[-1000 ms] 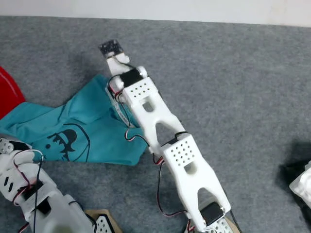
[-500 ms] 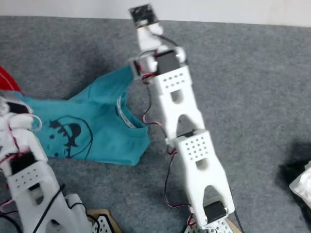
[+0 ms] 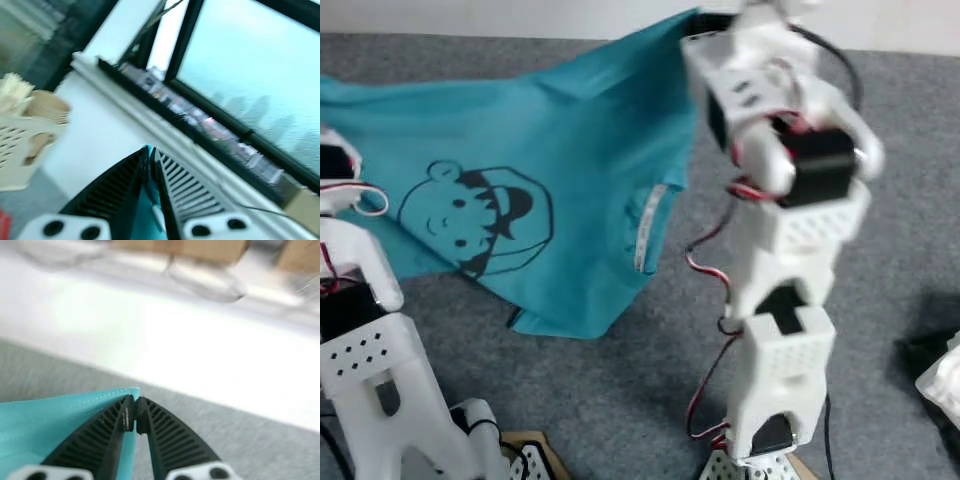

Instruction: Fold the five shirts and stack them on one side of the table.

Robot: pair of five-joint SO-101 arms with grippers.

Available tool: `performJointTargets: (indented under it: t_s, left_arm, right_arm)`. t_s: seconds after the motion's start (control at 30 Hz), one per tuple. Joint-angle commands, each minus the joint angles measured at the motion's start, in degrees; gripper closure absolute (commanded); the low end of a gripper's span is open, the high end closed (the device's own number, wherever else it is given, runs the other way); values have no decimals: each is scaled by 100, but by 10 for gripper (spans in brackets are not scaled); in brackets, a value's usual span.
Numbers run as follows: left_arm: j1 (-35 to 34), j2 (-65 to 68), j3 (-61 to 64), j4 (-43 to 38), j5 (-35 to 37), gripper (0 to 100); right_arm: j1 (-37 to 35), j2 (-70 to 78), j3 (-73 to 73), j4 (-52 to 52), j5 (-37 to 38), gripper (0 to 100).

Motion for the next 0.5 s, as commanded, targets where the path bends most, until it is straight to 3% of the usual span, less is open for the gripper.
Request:
performJointTargets:
  t_s: [0.0, 0.13, 0.27, 0.47]
  left_arm:
    - [567, -101, -1024, 624, 26, 994]
    - [796, -92, -2246, 1486, 26, 994]
    - [796, -66, -3134, 2154, 26, 994]
    - [760, -110, -3767, 2365, 26, 994]
  right_arm:
    - [198, -734, -716, 4, 88, 991]
    - [48, -1385, -708, -127, 123, 991]
    - [-303, -1833, -708, -409, 756, 991]
    - [-330, -2281, -708, -1077, 1468, 991]
